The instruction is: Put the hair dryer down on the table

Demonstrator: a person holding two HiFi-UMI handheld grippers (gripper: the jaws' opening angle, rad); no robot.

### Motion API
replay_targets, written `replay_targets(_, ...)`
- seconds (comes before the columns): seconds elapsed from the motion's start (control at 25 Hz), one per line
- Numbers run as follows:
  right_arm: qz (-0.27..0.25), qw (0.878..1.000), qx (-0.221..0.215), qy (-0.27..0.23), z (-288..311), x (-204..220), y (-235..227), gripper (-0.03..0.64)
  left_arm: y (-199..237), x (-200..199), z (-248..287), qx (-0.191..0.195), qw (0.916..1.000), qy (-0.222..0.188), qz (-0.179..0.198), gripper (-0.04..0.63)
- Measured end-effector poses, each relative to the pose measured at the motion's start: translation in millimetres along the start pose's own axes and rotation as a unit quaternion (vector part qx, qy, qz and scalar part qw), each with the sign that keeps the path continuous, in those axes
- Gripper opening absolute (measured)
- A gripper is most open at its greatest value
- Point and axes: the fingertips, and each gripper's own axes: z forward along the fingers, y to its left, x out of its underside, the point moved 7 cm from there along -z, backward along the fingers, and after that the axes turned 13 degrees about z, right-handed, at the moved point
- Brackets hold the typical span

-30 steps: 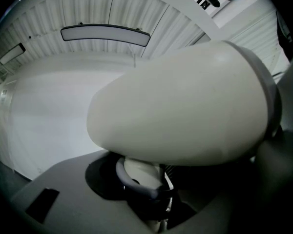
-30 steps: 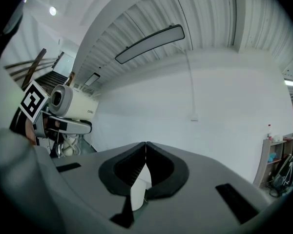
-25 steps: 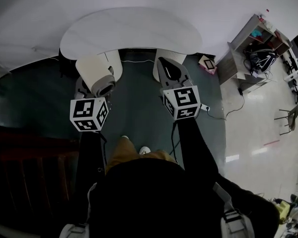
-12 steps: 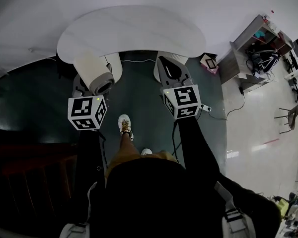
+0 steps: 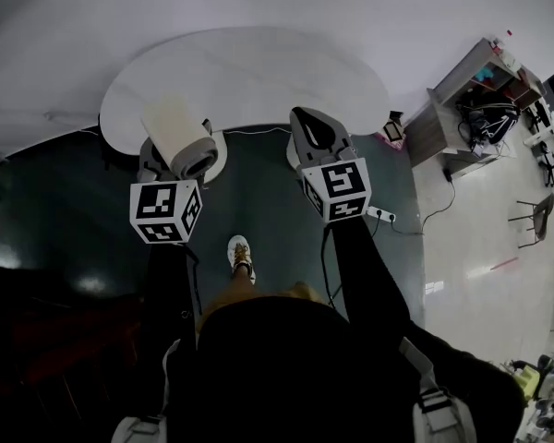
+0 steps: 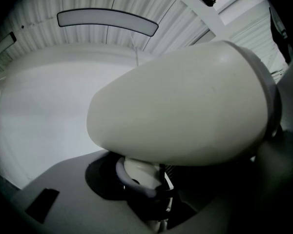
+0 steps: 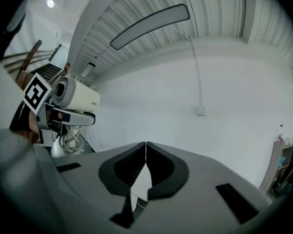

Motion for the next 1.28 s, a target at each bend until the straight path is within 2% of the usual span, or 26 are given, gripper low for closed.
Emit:
replay_targets(0.6,-0.007,0.999,0.033,-0.002,124.3,-8.9,-4.6,0.028,91.7,32.4,92.2,0.038,0.9992,-0.003,-0.008,0.218)
replay_targets(1.0,-0.004,0.998,0.058,0.004,146.3,-9.5,-6.7,0.028,118.6,41.3,108.0,0.049,0.9986,-0.012,-0.015,0.218)
replay_targets(1.28,-0.003,0.999,0.051,0.008,167.4,-11.7,-13.1,0.028,125.8,45.1,124.0,0.05,0.9986,-0.005,-0.016,0.218)
